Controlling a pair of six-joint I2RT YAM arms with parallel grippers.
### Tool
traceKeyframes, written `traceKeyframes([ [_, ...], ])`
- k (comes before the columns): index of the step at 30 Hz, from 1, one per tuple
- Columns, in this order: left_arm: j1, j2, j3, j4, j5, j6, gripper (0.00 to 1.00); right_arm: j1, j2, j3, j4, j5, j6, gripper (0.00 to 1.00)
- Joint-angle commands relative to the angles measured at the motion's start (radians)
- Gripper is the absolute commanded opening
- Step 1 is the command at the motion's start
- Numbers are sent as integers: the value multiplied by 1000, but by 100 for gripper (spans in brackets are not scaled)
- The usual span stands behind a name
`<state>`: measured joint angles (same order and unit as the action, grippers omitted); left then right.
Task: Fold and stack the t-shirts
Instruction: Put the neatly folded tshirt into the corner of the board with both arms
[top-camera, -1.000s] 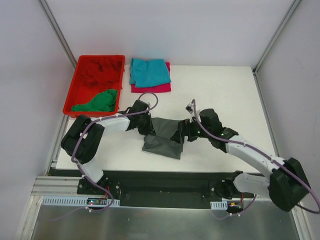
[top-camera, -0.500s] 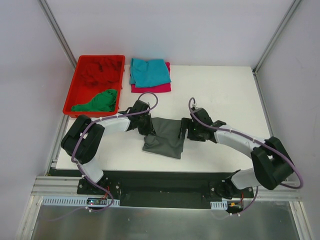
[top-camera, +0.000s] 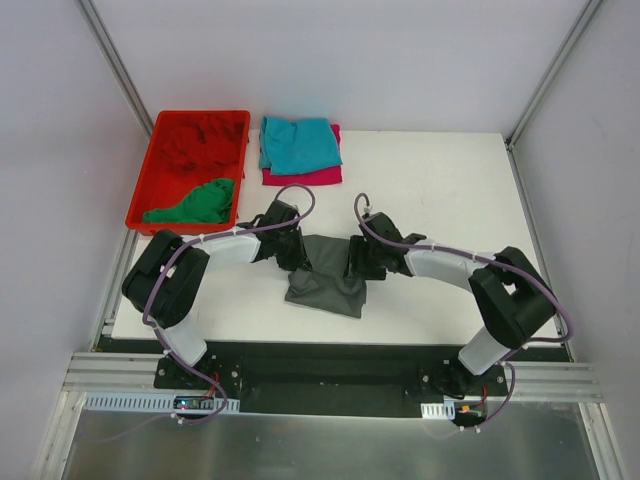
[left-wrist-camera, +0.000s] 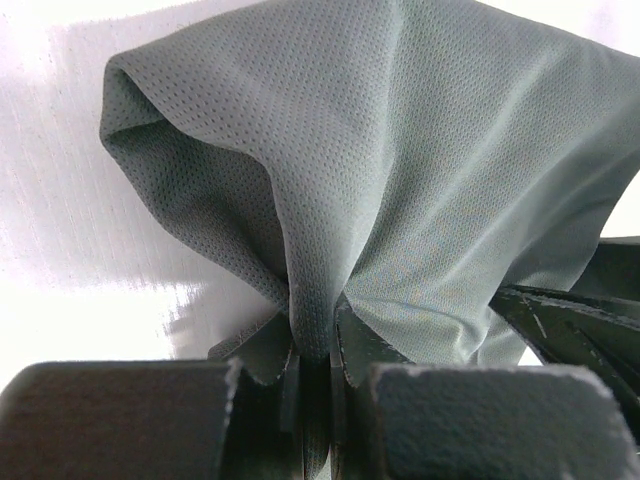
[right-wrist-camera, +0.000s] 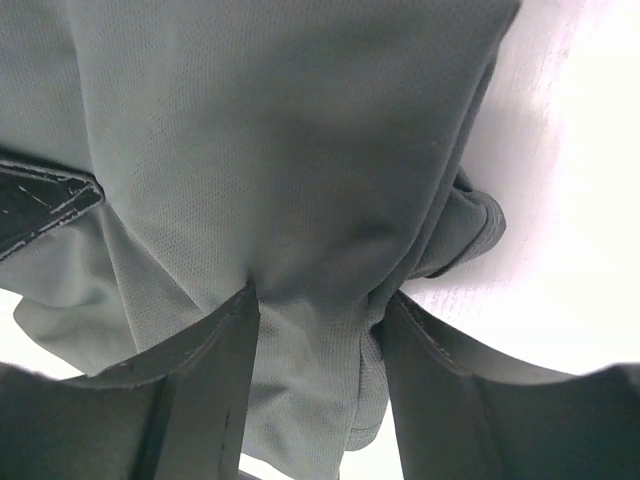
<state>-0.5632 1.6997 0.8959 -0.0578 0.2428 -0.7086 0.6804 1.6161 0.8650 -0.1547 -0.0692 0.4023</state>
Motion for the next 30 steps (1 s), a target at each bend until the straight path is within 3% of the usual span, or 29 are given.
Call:
traceKeyframes([
  [1, -6, -25, -11, -16, 6, -14, 0, 33, 19, 12, -20, -1, 40, 50],
  [3, -7, -29, -15, -16, 0, -14, 0, 34, 18, 12, -20, 11, 41, 42],
  [6, -4, -34, 6, -17, -7, 7, 0, 36, 18, 25, -20, 19, 14, 19],
  [11, 0, -35, 66, -20, 4, 38, 0, 36, 30, 72, -19, 45, -74, 1],
  [21, 62, -60, 279, -123, -14, 149, 0, 19, 5, 343, -137, 195, -310, 1],
  [30, 170, 31, 573, -195, -54, 288, 0, -51, 146, 716, -169, 239, -488, 0],
])
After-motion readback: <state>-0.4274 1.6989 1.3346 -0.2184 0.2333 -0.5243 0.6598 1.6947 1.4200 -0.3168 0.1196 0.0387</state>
